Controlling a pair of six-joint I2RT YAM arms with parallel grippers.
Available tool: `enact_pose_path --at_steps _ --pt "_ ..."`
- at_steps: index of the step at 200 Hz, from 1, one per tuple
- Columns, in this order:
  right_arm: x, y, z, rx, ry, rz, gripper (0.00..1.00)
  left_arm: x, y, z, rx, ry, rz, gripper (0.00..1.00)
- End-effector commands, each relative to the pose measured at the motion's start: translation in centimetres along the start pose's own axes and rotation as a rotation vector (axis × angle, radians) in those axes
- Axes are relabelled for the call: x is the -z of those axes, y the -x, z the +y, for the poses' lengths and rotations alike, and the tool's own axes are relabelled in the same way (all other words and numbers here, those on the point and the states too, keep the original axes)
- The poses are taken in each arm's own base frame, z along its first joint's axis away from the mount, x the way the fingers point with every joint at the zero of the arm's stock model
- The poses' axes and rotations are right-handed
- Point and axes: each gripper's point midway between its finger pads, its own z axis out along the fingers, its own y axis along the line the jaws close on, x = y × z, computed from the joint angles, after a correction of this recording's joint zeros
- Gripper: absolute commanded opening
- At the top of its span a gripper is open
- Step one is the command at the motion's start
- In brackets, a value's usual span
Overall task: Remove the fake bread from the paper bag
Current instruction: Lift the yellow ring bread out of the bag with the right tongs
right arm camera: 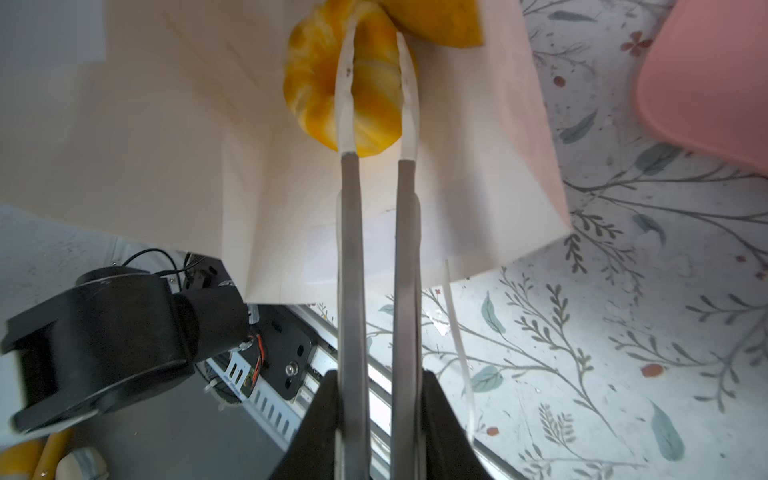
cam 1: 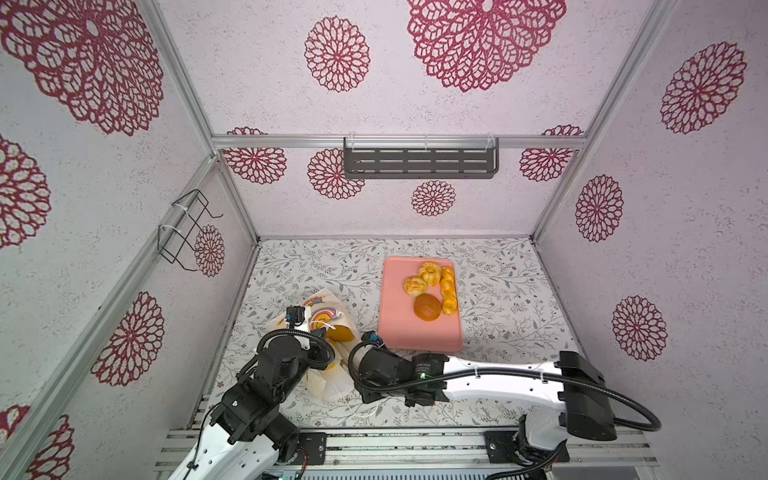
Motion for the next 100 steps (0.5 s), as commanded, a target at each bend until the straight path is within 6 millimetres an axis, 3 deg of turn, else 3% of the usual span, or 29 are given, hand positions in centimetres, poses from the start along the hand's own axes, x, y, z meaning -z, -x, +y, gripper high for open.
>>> enact_pose_path --at_steps 1,62,100 --pt "4.1 1.1 1.5 0.024 0.088 -0.06 0.0 -0.2 0.6 1.1 0.048 0.071 -0.034 0.0" --pt "7.4 -0.7 0.9 0.037 0.141 -0.034 0.0 0.0 1.0 3.5 0.086 0.236 -0.028 0.0" --pt "10.1 -1.2 -0.3 0.03 0.133 -0.056 0.0 0.0 2.2 4.4 0.08 0.324 -0.033 0.0"
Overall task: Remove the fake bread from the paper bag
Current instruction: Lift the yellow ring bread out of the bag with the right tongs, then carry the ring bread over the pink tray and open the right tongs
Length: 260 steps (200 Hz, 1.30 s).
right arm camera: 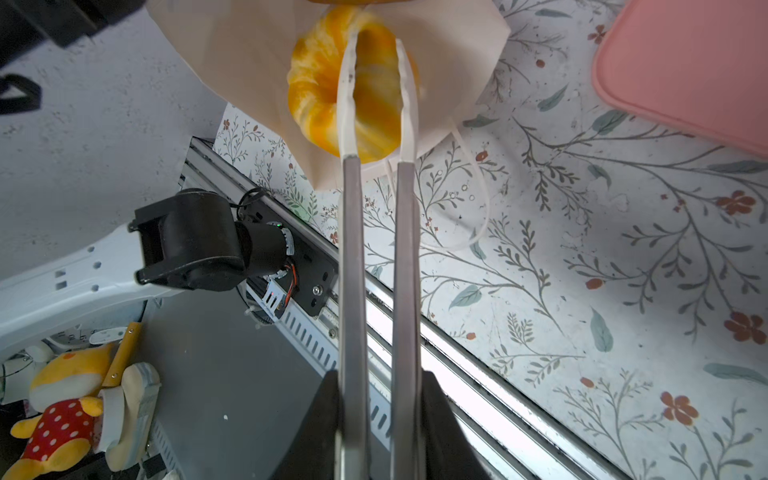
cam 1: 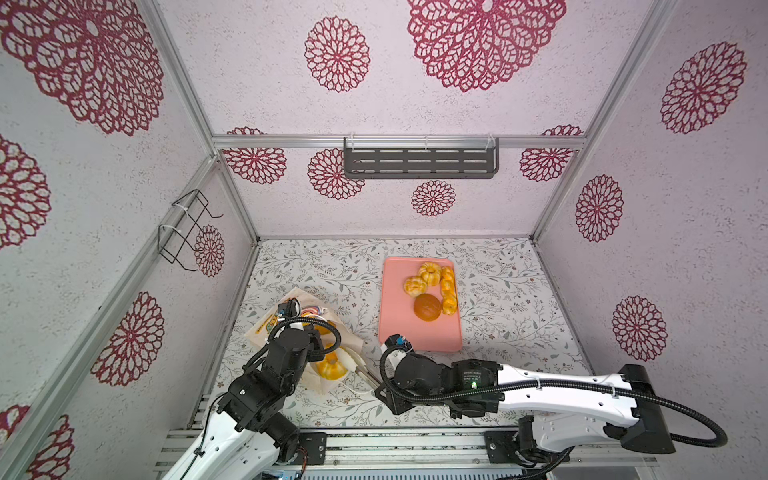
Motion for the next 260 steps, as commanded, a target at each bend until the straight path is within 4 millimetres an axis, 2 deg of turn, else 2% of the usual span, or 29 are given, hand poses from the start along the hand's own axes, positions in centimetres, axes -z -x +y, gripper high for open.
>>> enact_pose_path --at_steps 1,31,65,95,118,148,192,228,260 --pt "3.5 1.1 0.7 0.001 0.047 -0.072 0.0 0.4 1.7 0.8 0.024 0.073 -0.037 0.0" --pt "6.5 1.8 -0.6 -0.013 0.028 -0.133 0.0 0.2 2.5 0.7 0.004 0.1 -0.041 0.0" --pt "9.6 3.8 -2.5 -0.016 -0.038 -0.237 0.0 0.0 2.6 0.8 -0.001 0.107 -0.038 0.0" --pt "10.6 5.9 -3.9 -0.005 -0.092 -0.279 0.0 0.2 2.5 0.8 0.007 0.099 -0.042 0.0" --pt "10.8 7.7 -6.3 -0.016 -0.16 -0.299 0.0 0.6 2.4 1.0 0.007 0.091 -0.043 0.0" --pt "9.3 9.8 -10.2 -0.039 -0.281 -0.286 0.0 0.8 1.9 1.3 0.015 0.087 -0.042 0.0" --pt "5.8 11.7 -13.4 -0.031 -0.361 -0.221 0.0 1.0 1.4 1.5 0.03 0.073 -0.044 0.0" --pt "2.9 12.2 -15.8 -0.037 -0.397 -0.152 0.0 1.1 1.2 1.8 0.02 0.079 -0.042 0.0" --pt "0.9 11.8 -17.4 -0.052 -0.409 -0.104 0.0 1.2 1.1 1.8 0.016 0.072 -0.046 0.0"
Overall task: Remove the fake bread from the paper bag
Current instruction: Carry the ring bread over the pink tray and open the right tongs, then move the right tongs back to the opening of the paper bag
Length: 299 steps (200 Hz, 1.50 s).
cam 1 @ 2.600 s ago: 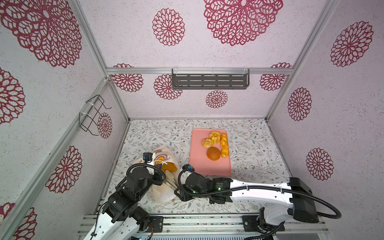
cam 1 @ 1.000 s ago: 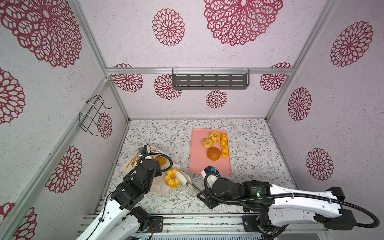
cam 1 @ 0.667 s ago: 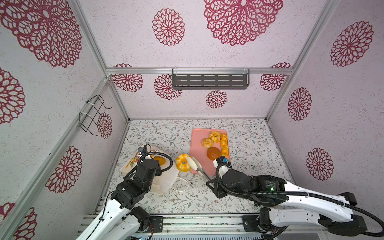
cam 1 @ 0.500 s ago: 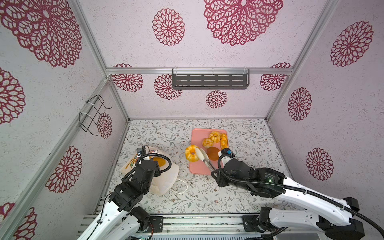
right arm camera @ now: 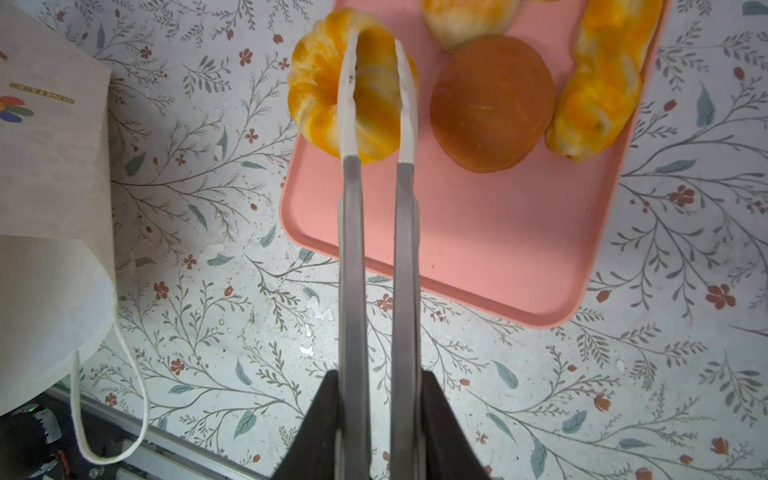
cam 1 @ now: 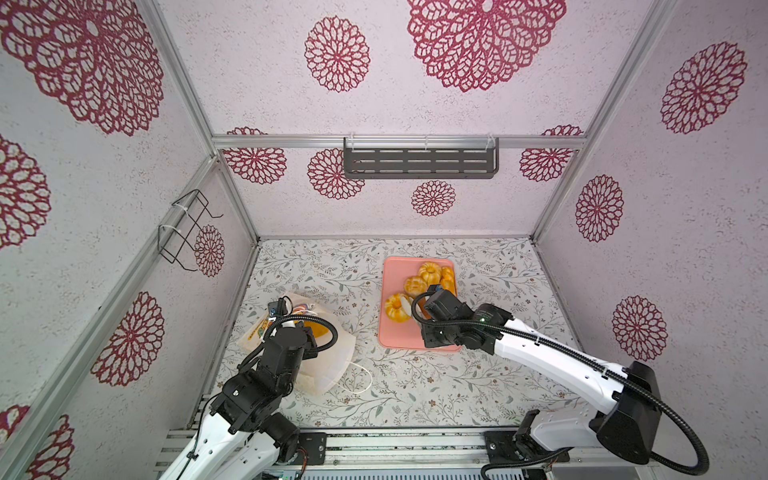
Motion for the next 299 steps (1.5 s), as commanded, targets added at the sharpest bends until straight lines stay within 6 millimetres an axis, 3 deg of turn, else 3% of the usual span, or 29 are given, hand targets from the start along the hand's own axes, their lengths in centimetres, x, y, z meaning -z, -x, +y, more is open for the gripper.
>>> enact_pose_path --at_steps 1,53,65,82,102,139,181,207,224,281,299 --pt "-0.5 1.2 0.6 0.024 0.042 -0.03 0.0 0.0 -0.2 0.2 0.004 -0.001 -0.006 0.0" --pt "-1.6 0.0 -0.5 0.021 -0.007 0.016 0.0 0.2 0.0 -0.2 -0.013 -0.034 -0.021 0.0" --pt "-1.4 -0.1 -0.7 0.018 -0.018 0.018 0.12 0.2 0.0 -0.3 -0.012 -0.038 -0.021 0.0" --pt "-0.8 0.0 -1.0 0.012 -0.026 0.007 0.26 0.1 -0.1 -0.4 -0.014 -0.039 -0.018 0.0" --pt "0.2 0.3 -1.2 0.006 -0.032 -0.008 0.34 0.0 -0.1 -0.5 -0.014 -0.041 -0.015 0.0" --pt "1.7 0.8 -1.2 0.004 -0.02 -0.028 0.41 0.1 0.1 -0.8 -0.01 -0.058 -0.017 0.0" --pt "4.0 1.2 -0.8 -0.006 0.032 -0.065 0.41 0.6 0.0 -1.5 -0.024 -0.113 -0.008 0.0" --pt "6.2 0.8 1.0 -0.014 0.175 -0.084 0.37 1.2 -0.2 -1.6 -0.027 -0.154 -0.02 0.0" --pt "7.8 -0.2 3.2 -0.009 0.31 -0.092 0.34 1.5 -0.2 -1.6 -0.022 -0.177 -0.036 0.0" --pt "14.2 -6.7 11.0 0.128 0.63 -0.089 0.29 2.1 -0.3 -2.4 -0.042 -0.253 -0.074 0.0" --pt "15.1 -8.5 13.1 0.187 0.673 -0.067 0.28 2.1 -0.4 -2.5 -0.057 -0.256 -0.062 0.0"
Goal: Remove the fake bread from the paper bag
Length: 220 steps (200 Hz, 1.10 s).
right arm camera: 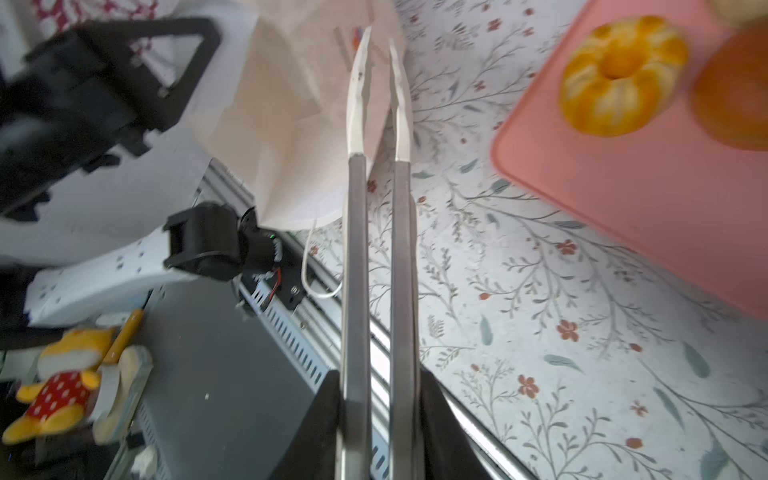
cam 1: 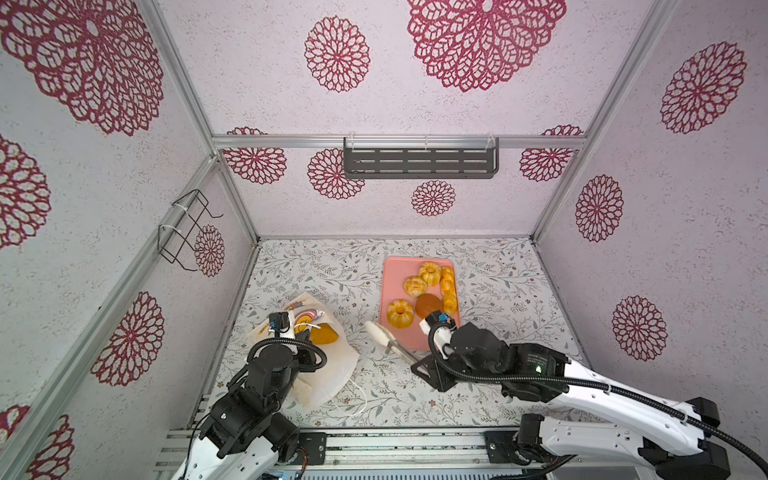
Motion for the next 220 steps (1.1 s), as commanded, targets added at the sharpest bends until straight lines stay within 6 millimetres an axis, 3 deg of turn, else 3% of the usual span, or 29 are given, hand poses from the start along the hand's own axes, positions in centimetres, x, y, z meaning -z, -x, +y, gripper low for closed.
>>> enact_pose_path --at_steps 1,27,53,86,114,156,195,220 --pt "0.6 0.4 4.5 0.019 0.122 -0.046 0.29 0.2 1.1 -1.0 -0.009 -0.049 -0.033 0.0" --pt "-1.4 -0.7 6.4 0.069 0.135 0.011 0.28 0.1 1.2 -1.0 -0.002 -0.049 -0.033 0.0" --pt "-3.9 -0.7 6.6 0.076 0.107 0.027 0.28 -0.1 1.4 -1.2 0.007 -0.043 -0.028 0.0" --pt "-6.5 0.8 5.2 0.065 -0.005 0.019 0.28 -0.6 1.7 -1.5 0.015 -0.035 -0.012 0.0" --pt "-8.6 2.1 2.7 0.037 -0.117 0.016 0.29 -1.0 1.8 -1.8 0.02 -0.035 -0.006 0.0" --pt "-10.9 4.1 0.6 -0.01 -0.166 0.01 0.3 -1.2 2.0 -1.9 0.032 -0.028 -0.003 0.0" --pt "-12.4 5.6 -0.6 -0.042 -0.185 -0.011 0.31 -1.5 2.0 -2.1 0.05 -0.033 -0.005 0.0" --pt "-13.3 6.0 -0.1 -0.041 -0.159 -0.015 0.32 -2.0 1.8 -2.3 0.055 -0.038 0.0 0.0"
